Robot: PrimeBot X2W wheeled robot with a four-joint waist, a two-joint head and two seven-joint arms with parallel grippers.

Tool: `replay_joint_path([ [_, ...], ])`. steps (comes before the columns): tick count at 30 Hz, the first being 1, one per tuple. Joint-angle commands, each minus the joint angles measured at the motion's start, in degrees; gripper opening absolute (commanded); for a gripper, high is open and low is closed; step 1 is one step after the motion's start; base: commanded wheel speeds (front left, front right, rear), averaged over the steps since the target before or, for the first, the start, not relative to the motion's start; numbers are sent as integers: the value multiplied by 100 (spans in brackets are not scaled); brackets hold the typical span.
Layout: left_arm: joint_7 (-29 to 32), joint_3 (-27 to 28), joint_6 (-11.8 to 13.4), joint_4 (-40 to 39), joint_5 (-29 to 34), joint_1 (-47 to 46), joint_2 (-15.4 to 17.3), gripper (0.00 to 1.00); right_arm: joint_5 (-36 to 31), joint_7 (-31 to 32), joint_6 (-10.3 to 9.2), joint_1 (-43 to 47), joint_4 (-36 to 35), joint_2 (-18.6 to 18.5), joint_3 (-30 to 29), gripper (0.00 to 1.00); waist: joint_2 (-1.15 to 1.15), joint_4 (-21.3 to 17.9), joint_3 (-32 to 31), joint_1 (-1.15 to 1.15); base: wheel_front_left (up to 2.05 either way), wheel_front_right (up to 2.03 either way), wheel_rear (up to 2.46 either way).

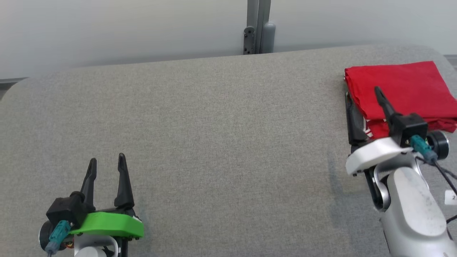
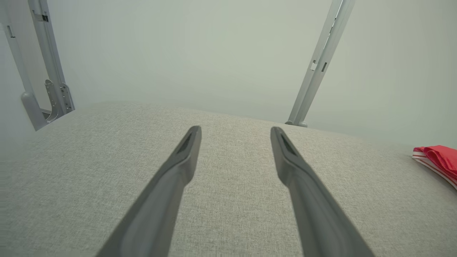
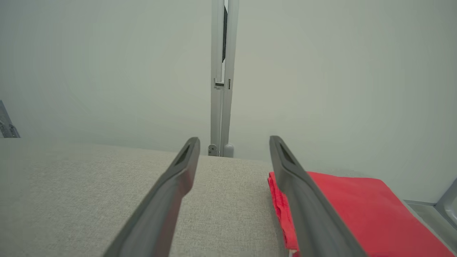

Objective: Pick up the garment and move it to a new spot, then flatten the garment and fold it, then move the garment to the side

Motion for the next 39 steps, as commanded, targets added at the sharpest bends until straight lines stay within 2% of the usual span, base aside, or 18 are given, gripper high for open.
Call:
replay_joint_path([
  [1,-20,19,26,26,-24,112,-29,100,13,-19,-10,318,-153,81,-39,100,0,-20,-328,0,0,0,0],
  [8,-24,-6,125,80,-37,355,-100,100,205,-18,-10,1355,-849,356,41,100,0,7,-490,0,0,0,0],
  [12,7,-81,214,114,36,512,-117,100,682,-18,-10,1697,-1069,360,228,100,0,3,-519,0,0,0,0],
  [20,49,-169,311,144,87,648,-91,100,897,-18,-10,1949,-1205,363,396,100,0,50,-512,0,0,0,0],
  [34,132,-382,259,180,145,488,-53,100,917,-18,-10,1996,-1096,364,439,100,0,140,-506,0,0,0,0],
  [35,130,-389,275,176,119,552,-87,0,852,-3,0,1915,-1097,369,440,0,0,141,-506,0,0,0,0],
  [39,138,-399,275,374,89,675,-122,0,853,7,1,2021,-916,390,448,0,0,142,-506,0,0,0,0],
])
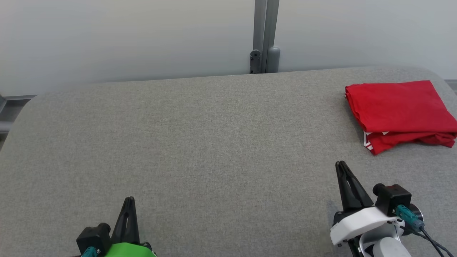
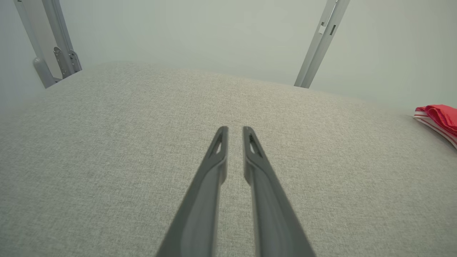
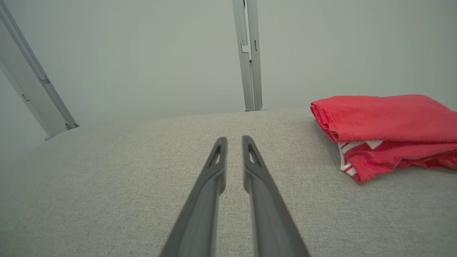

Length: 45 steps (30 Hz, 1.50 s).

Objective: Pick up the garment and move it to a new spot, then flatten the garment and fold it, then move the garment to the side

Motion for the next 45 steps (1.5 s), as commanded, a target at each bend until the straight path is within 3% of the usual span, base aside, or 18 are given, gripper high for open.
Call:
replay_joint_path([
  [1,33,29,-16,0,-103,-21,-1,0,122,24,0,-4,-13,-2,-11,0,0,-2,1,0,0,0,0],
  [19,495,402,-263,-17,-1735,-232,-56,0,2032,479,-1,-73,-33,-49,-216,0,0,-31,12,0,0,0,0],
  [45,1052,851,-563,-39,-3701,-483,-125,0,4298,1051,-3,-154,-57,-81,-492,0,0,-76,29,0,0,0,0],
])
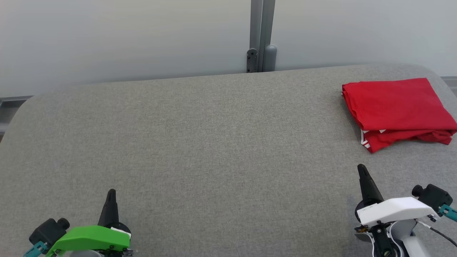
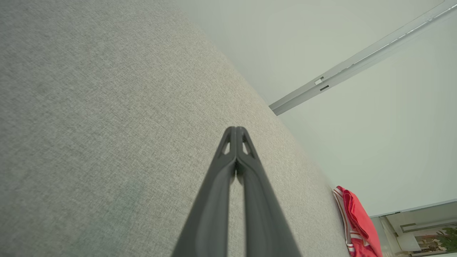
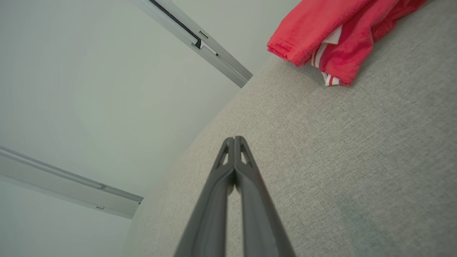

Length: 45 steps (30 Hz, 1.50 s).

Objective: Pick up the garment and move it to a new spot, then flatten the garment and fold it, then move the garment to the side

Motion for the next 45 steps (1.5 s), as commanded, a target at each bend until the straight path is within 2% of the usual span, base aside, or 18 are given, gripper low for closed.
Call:
replay_joint_path([
  [1,44,66,-52,-78,-158,-176,-5,0,186,42,-2,-148,-83,-41,-37,0,0,-2,1,0,0,0,0],
  [45,664,562,-379,-90,-2334,-440,-76,0,2652,714,-2,-227,-100,-43,-384,0,0,-73,28,0,0,0,0],
])
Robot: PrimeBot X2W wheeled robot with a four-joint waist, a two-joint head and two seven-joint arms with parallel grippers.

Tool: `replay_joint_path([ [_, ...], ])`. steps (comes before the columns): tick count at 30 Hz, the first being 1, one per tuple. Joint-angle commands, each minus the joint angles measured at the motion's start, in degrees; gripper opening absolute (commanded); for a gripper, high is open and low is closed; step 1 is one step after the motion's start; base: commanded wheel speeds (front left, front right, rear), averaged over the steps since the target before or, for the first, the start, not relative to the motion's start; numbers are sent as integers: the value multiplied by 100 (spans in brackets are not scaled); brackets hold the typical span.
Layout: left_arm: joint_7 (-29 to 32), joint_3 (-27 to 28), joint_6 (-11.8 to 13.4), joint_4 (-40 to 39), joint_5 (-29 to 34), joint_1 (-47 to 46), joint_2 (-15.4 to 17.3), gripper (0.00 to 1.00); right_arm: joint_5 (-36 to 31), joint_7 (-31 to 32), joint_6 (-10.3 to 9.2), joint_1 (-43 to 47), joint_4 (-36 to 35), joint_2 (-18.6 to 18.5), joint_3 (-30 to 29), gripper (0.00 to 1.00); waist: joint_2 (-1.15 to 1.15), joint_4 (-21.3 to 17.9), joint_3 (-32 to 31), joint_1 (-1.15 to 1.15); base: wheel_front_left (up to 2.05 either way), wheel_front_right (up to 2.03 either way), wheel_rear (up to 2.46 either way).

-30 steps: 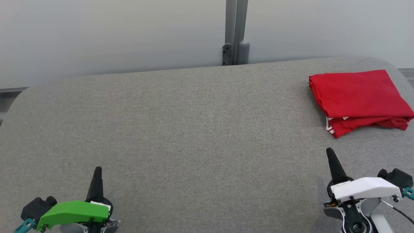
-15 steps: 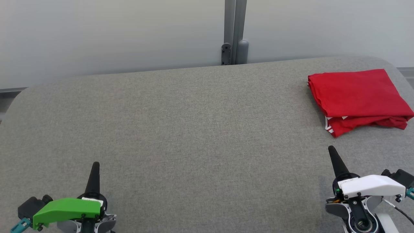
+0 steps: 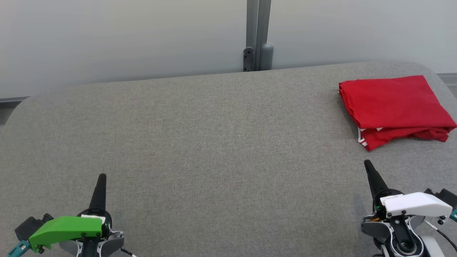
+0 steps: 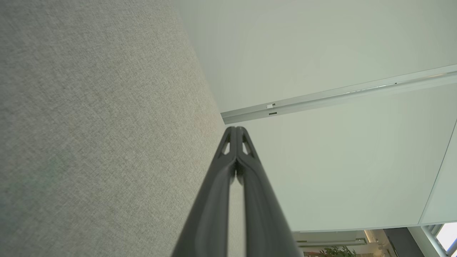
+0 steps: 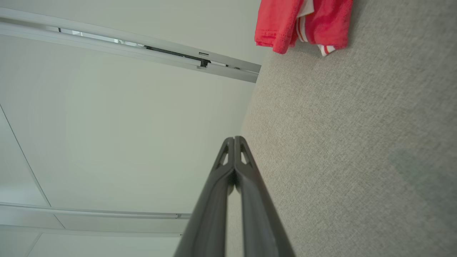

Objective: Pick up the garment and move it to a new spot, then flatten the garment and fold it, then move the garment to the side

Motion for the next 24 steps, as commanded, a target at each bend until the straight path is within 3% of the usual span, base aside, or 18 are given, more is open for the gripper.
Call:
replay_joint_path([
  [1,44,48,-39,-43,-157,-123,6,0,149,51,3,-109,-56,-29,-31,0,0,-2,1,0,0,0,0],
  [24,285,242,-170,-42,-989,-218,-26,0,1107,319,3,-134,-57,-22,-179,0,0,-40,15,0,0,0,0],
])
